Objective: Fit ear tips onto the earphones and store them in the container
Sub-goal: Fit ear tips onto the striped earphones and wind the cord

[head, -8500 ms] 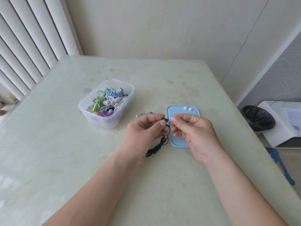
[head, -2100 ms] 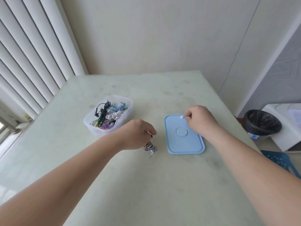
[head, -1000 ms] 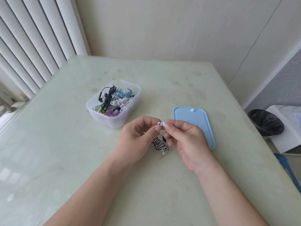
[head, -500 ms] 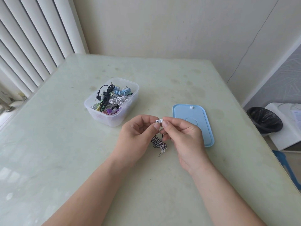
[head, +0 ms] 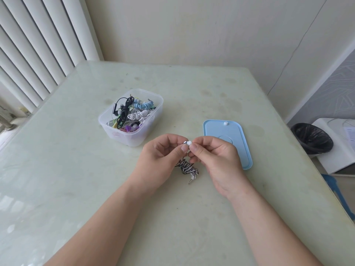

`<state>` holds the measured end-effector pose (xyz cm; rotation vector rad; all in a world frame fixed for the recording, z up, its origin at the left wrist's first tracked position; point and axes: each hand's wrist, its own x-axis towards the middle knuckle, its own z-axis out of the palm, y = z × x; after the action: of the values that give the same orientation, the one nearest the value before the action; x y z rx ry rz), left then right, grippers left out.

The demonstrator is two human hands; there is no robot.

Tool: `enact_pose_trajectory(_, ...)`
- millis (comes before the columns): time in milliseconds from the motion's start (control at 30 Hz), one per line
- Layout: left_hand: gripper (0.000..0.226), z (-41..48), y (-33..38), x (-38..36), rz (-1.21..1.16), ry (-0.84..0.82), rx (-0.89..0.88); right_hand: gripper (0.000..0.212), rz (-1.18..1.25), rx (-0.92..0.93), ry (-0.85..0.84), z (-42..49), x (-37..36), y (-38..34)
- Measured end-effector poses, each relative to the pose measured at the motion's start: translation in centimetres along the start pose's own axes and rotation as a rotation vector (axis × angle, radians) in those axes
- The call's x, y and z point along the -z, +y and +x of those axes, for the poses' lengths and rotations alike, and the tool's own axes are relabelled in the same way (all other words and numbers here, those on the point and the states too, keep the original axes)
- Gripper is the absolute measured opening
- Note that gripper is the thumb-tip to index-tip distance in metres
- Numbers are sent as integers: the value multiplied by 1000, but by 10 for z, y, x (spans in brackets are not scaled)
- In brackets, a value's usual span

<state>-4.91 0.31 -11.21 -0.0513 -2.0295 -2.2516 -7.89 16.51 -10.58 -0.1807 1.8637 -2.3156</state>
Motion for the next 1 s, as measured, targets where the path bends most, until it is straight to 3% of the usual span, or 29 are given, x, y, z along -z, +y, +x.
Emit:
enact_pose_trajectory(833, 20, 1, -4, -1, -15, 43, 21, 5, -150, 143, 127, -7, -9, 0)
enact_pose_trajectory(1000, 9, 2, -4, 0, 5, 38, 14, 13, -153, 134, 119, -7, -6, 0)
